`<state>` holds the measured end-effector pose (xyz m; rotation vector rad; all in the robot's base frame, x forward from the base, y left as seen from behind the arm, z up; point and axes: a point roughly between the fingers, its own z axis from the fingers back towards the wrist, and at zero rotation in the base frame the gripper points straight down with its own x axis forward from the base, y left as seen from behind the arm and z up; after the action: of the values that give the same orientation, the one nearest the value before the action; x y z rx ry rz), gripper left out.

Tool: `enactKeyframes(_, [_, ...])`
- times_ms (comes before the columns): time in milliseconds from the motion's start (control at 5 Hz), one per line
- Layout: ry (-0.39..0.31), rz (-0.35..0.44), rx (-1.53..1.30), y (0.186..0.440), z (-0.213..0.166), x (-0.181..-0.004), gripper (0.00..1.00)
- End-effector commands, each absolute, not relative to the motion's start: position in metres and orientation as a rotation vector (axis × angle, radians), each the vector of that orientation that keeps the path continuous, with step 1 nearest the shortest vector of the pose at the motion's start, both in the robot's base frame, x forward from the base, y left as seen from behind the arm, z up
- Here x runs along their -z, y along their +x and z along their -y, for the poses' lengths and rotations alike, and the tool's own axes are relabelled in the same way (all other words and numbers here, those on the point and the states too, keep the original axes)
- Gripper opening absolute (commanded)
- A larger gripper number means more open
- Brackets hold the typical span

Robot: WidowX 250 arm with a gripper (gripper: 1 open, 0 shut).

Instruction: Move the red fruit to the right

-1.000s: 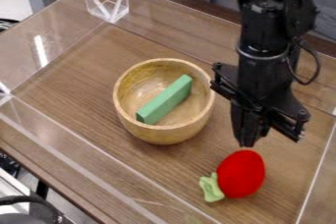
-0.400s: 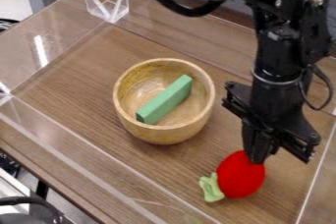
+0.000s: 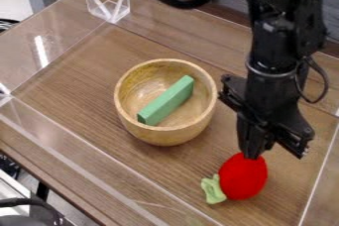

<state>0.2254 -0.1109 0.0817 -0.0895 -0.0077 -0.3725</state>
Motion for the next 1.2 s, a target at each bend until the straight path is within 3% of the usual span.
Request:
enactKeyframes(0, [-0.093, 0.054, 0.435, 0.225, 0.114, -0.095, 0.0])
enactKeyframes(400, [-0.076, 0.069, 0.377, 0.235, 0.108, -0.105, 0.0])
enactKeyframes(600, [-0.075, 0.059, 0.329, 0.235, 0.105, -0.093, 1.0])
enactKeyframes(800, [-0.075, 0.046, 0.283, 0.235, 0.102, -0.081, 1.0])
enactKeyframes(1000, [-0.071, 0.051, 0.237, 0.231, 0.101, -0.081, 0.0])
